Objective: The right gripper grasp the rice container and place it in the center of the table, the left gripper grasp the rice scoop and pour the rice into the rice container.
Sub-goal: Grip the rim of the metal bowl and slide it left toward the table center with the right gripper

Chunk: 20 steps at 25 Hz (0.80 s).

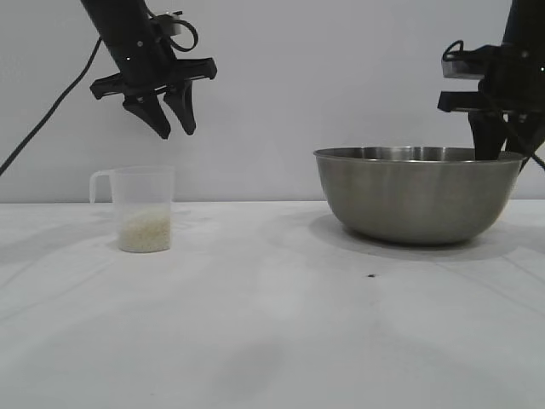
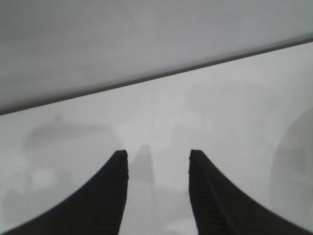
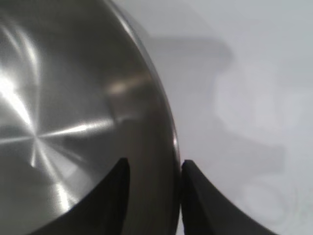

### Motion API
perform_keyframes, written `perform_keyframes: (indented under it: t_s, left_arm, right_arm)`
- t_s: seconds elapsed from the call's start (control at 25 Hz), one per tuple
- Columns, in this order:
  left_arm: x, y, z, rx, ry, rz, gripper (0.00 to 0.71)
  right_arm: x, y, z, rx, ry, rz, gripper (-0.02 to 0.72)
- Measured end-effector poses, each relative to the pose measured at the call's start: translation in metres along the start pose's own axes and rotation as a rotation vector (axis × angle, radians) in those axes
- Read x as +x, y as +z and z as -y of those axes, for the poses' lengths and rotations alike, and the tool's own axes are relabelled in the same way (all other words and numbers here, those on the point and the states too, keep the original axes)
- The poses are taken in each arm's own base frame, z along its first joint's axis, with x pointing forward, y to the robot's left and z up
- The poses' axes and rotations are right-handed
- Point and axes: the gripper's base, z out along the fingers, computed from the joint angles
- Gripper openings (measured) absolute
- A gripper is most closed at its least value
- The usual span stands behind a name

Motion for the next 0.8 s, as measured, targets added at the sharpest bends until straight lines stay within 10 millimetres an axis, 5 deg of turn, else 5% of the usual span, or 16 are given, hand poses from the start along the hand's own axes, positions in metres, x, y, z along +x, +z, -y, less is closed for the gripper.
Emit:
perform_keyframes:
  t_s: [0.2,0.52,0.8]
  left_arm:
    - [0.0,0.0,0.0,-0.004,0.005,-0.002,0.255]
    - [0.002,0.0,0.0,-0.004,0.007,-0.022,0.255]
    - [-0.001,-0.006,0.001,-0.003,0.008,-0.012,0.255]
  right_arm:
    - [0.001,0.004,-0.016,-0.01,-0.027,-0.03,0.0]
    - [0.024,0.009,-0.069,-0.039,-0.134,-0.104,0.0]
    - [0.055,0.005,-0.087,-0.05,-0.165,-0.106,0.0]
